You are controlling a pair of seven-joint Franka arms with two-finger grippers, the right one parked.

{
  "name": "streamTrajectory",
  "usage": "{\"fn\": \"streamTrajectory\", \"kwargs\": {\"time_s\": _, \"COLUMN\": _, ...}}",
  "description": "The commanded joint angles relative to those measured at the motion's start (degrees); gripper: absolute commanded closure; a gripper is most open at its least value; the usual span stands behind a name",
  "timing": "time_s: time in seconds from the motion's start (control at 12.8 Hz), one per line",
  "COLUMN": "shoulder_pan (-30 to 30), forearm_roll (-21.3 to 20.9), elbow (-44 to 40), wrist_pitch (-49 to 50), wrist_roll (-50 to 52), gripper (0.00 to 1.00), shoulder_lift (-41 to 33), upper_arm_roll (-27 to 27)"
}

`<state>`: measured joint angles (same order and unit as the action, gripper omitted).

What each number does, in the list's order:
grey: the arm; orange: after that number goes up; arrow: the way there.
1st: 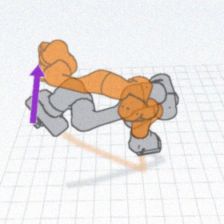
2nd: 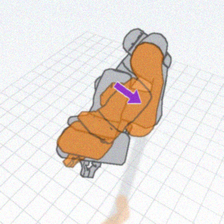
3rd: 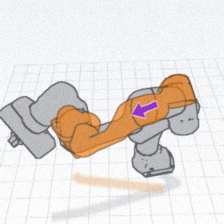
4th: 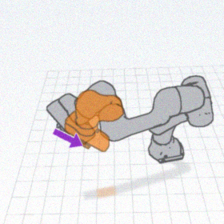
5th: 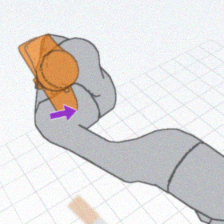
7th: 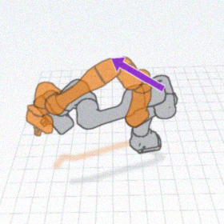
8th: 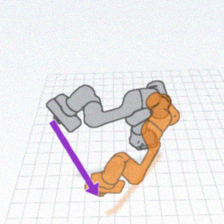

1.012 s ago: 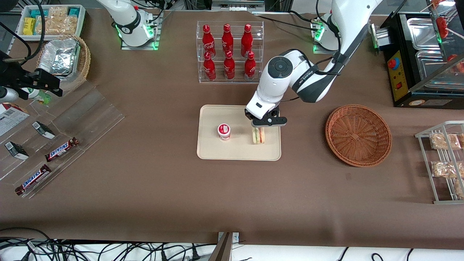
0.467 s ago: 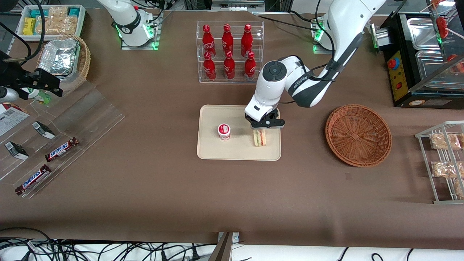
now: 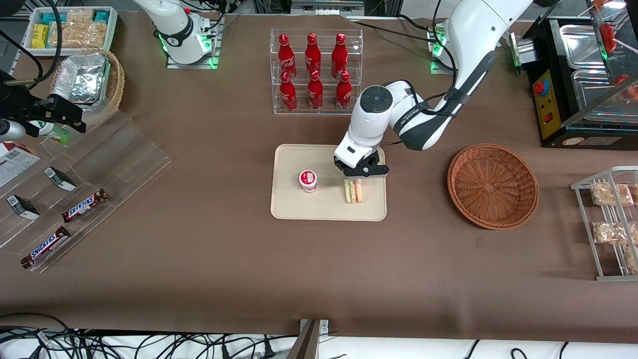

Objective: Place sandwich from basket to tray
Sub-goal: 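Lower the sandwich onto the tray beside the small bottle, then open the left gripper to release the sandwich on the tray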

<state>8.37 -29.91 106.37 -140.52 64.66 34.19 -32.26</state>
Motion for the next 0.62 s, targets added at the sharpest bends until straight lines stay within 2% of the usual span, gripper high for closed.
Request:
{"fn": "streamTrajectory", "kwargs": {"time_s": 0.0, "shoulder_pan": 0.5, "forearm_roll": -5.1, "elbow": -0.9, "wrist_pitch": -0.4, "wrist_roll": 4.2, "gripper": 0.74, "shoulder_lift": 1.1, "upper_arm_roll": 0.2}}
{"fn": "streamTrajectory", "kwargs": {"time_s": 0.16, "shoulder_pan": 0.5, "forearm_roll": -5.1, "elbow": -0.9, "wrist_pitch": -0.4, "wrist_roll": 4.2, "gripper": 0.74, "shoulder_lift": 1.3, "upper_arm_roll": 0.2}}
{"fn": "streamTrajectory", "kwargs": {"time_s": 0.47, "shoulder_pan": 0.5, "forearm_roll": -5.1, "elbow": -0.8, "wrist_pitch": -0.4, "wrist_roll": 4.3, "gripper": 0.67, "shoulder_lift": 1.3, "upper_arm_roll": 0.2}}
{"fn": "streamTrajectory", "kwargs": {"time_s": 0.54, "shoulder_pan": 0.5, "forearm_roll": -5.1, "elbow": -0.8, "wrist_pitch": -0.4, "wrist_roll": 4.3, "gripper": 0.50, "shoulder_lift": 1.3, "upper_arm_roll": 0.2}}
